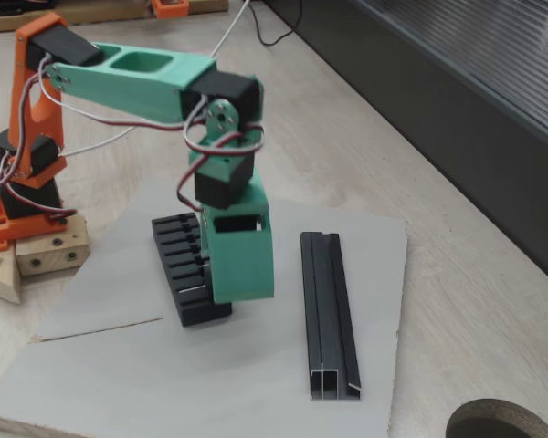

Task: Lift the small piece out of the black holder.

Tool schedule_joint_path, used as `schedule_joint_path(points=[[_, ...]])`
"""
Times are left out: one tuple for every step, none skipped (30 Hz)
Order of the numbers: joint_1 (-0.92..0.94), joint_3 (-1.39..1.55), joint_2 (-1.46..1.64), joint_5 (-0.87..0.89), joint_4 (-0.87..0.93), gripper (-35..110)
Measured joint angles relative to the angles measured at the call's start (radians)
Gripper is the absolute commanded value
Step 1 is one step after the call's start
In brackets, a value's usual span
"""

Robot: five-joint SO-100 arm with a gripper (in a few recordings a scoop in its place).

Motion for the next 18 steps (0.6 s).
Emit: schedule_joint_path(points=[[0.000, 0.000, -0.003, 0.000, -0.002, 80], [0.000, 0.000, -0.006, 0.000, -0.002, 80], [0.000, 0.000, -0.006, 0.000, -0.002, 80], [0.000, 0.000, -0.006, 0.000, -0.002, 80], [0.000, 0.000, -0.006, 0.000, 0.003, 80], [0.000, 0.000, -0.006, 0.000, 0.006, 80], [0.000, 0.000, -0.006, 0.000, 0.008, 80], [0.000, 0.000, -0.006, -0.002, 0.008, 80], [0.000, 0.000, -0.006, -0.003, 0.008, 80], [0.000, 0.000, -0.006, -0.003, 0.008, 80], [0.000, 0.000, -0.006, -0.003, 0.008, 80], [0.000, 0.000, -0.006, -0.003, 0.008, 80], [0.000, 0.000, -0.006, -0.003, 0.008, 80], [0.002, 0.000, -0.006, -0.003, 0.008, 80], [0.002, 0.000, -0.006, -0.003, 0.008, 80], [0.002, 0.000, -0.006, -0.003, 0.008, 80], [0.002, 0.000, -0.006, -0.003, 0.008, 80], [0.005, 0.000, -0.005, -0.003, 0.008, 80]])
